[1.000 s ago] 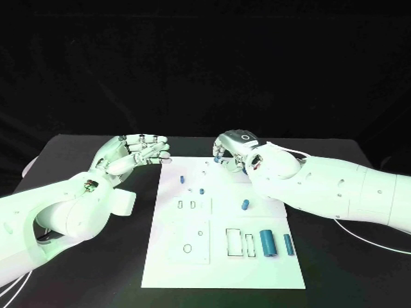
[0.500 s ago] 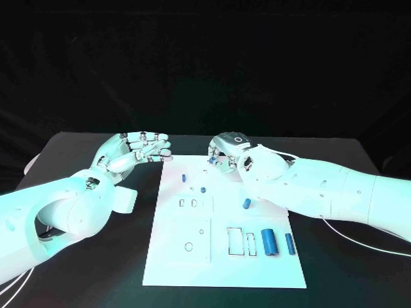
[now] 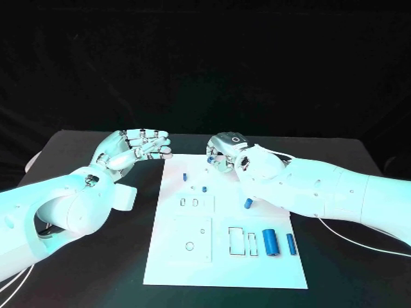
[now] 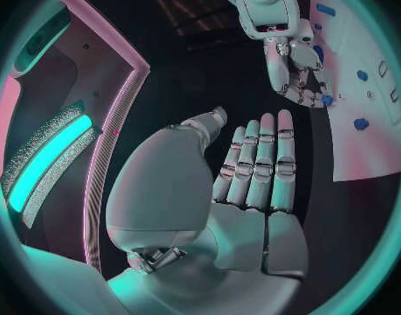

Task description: Assemble the parts on the task board

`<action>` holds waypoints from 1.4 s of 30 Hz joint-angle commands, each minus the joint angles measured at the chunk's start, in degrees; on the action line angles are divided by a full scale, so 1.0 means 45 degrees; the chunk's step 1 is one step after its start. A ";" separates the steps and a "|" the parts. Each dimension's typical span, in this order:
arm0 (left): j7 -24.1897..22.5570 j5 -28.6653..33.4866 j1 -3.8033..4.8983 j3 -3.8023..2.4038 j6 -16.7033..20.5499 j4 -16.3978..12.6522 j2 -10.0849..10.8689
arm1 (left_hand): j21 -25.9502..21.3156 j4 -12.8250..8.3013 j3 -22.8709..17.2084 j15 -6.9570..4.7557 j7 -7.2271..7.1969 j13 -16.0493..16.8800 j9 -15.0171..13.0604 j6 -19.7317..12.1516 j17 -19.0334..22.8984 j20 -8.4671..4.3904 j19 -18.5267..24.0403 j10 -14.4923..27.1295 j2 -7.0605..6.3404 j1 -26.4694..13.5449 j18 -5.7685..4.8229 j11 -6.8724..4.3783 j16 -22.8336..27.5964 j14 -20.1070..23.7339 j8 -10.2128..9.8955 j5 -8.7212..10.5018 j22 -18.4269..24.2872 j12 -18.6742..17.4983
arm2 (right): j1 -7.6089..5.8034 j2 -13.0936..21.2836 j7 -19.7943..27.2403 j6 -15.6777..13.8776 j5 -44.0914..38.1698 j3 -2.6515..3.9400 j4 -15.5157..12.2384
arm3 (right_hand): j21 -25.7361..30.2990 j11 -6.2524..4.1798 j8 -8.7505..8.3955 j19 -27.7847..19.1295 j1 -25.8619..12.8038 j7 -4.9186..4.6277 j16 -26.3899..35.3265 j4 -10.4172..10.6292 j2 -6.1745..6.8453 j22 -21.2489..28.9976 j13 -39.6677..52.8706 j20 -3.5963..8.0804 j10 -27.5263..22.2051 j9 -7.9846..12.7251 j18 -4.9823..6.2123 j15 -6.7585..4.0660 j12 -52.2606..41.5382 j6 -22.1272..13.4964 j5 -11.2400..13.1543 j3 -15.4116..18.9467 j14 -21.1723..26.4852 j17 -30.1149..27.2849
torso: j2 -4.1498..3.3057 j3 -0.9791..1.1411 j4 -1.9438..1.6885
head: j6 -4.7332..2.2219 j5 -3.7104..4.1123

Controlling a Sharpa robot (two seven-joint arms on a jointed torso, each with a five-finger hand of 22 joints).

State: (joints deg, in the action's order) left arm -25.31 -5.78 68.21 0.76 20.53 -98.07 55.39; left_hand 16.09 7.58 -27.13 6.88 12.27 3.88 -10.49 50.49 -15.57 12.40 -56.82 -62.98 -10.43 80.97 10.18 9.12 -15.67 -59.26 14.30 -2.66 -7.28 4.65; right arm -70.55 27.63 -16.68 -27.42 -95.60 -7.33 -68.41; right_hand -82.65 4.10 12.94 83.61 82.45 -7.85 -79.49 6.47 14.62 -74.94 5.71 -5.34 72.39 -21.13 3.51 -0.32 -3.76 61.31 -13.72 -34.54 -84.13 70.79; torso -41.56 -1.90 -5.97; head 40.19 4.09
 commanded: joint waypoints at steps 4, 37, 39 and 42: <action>-0.0069 0.0033 0.0038 -0.0013 -0.0229 0.0012 -0.0057 | -0.0024 0.0007 -0.0051 -0.0036 0.0097 -0.0008 0.0021 -0.0003 -0.0013 0.0002 0.0078 -0.0030 0.0000 -0.0100 0.0030 0.0049 0.0045 0.0094 -0.0070 -0.0041 0.0012 -0.0088 | 0.0009 -0.0135 -0.0113 0.0073 -0.0023 0.0003 0.0173 | 0.0006 -0.0008 0.0045 0.0059 -0.0165 -0.0006 -0.0056 -0.0048 -0.0047 -0.0869 -0.0005 -0.0024 -0.0027 -0.0017 -0.0213 -0.0044 0.0048 0.0003 0.0058 -0.0014 -0.0583 -0.0057 | 0.0001 -0.0006 -0.0009 | -0.0038 -0.0018; -0.0043 0.0033 0.0062 -0.0011 -0.0240 0.0084 -0.0046 | -0.0024 0.0007 -0.0051 -0.0036 0.0097 -0.0008 0.0021 -0.0003 -0.0013 0.0002 0.0078 -0.0030 0.0000 -0.0100 0.0030 0.0049 0.0045 0.0094 -0.0070 -0.0041 0.0012 -0.0088 | -0.0006 0.0292 -0.0036 0.0051 0.0007 0.0003 -0.0273 | 0.3194 0.0656 -0.1590 -0.1597 0.0639 0.0389 0.0984 0.1397 -0.0187 0.2753 -0.0394 -0.0519 -0.3782 0.0487 0.0546 0.0486 0.0022 -0.2092 0.1596 0.4711 -0.0083 -0.2114 | 0.0012 -0.0016 0.0057 | -0.0037 -0.0055; -0.0044 0.0035 0.0062 -0.0011 -0.0244 0.0091 -0.0025 | -0.0024 0.0007 -0.0051 -0.0036 0.0097 -0.0008 0.0021 -0.0003 -0.0013 0.0002 0.0078 -0.0030 0.0000 -0.0100 0.0030 0.0049 0.0045 0.0094 -0.0070 -0.0041 0.0012 -0.0088 | -0.0028 0.0697 -0.0043 -0.0059 0.0061 0.0020 -0.0690 | 0.3252 0.0619 -0.1593 -0.1564 0.0855 0.0379 0.1056 0.1637 -0.0154 0.2784 -0.0367 -0.0499 -0.3656 0.0496 0.0552 0.0465 -0.0020 -0.2040 0.1579 0.4794 -0.0050 -0.2262 | 0.0025 -0.0014 0.0078 | -0.0050 -0.0060; -0.0046 0.0037 0.0062 -0.0010 -0.0246 0.0109 0.0022 | -0.0024 0.0007 -0.0051 -0.0036 0.0097 -0.0008 0.0021 -0.0003 -0.0013 0.0002 0.0078 -0.0030 0.0000 -0.0100 0.0030 0.0049 0.0045 0.0094 -0.0070 -0.0041 0.0012 -0.0088 | -0.0107 0.1410 -0.0058 -0.0214 0.0227 0.0077 -0.1331 | 0.3166 0.0511 -0.1560 -0.1424 0.1061 0.0267 0.1081 0.1882 -0.0172 0.2627 -0.0292 -0.0427 -0.3210 0.0493 0.0521 0.0383 -0.0139 -0.1891 0.1527 0.4737 -0.0041 -0.2322 | 0.0018 -0.0006 0.0119 | -0.0079 -0.0069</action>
State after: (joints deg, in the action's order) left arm -25.16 -5.78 68.40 0.77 20.41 -97.55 55.48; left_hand 16.09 7.59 -27.13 6.88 12.27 3.88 -10.50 50.49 -15.55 12.40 -56.82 -62.98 -10.43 80.97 10.18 9.12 -15.68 -59.27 14.30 -2.66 -7.30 4.65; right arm -70.86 33.55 -17.50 -26.66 -95.08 -7.05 -73.76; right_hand -68.22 6.43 5.91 76.95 86.89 -6.45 -74.94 14.74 13.90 -63.02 4.35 -7.26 57.66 -18.95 5.30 1.44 -4.23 52.74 -6.74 -13.24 -84.02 60.43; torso -41.51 -1.96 -5.63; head 39.91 3.83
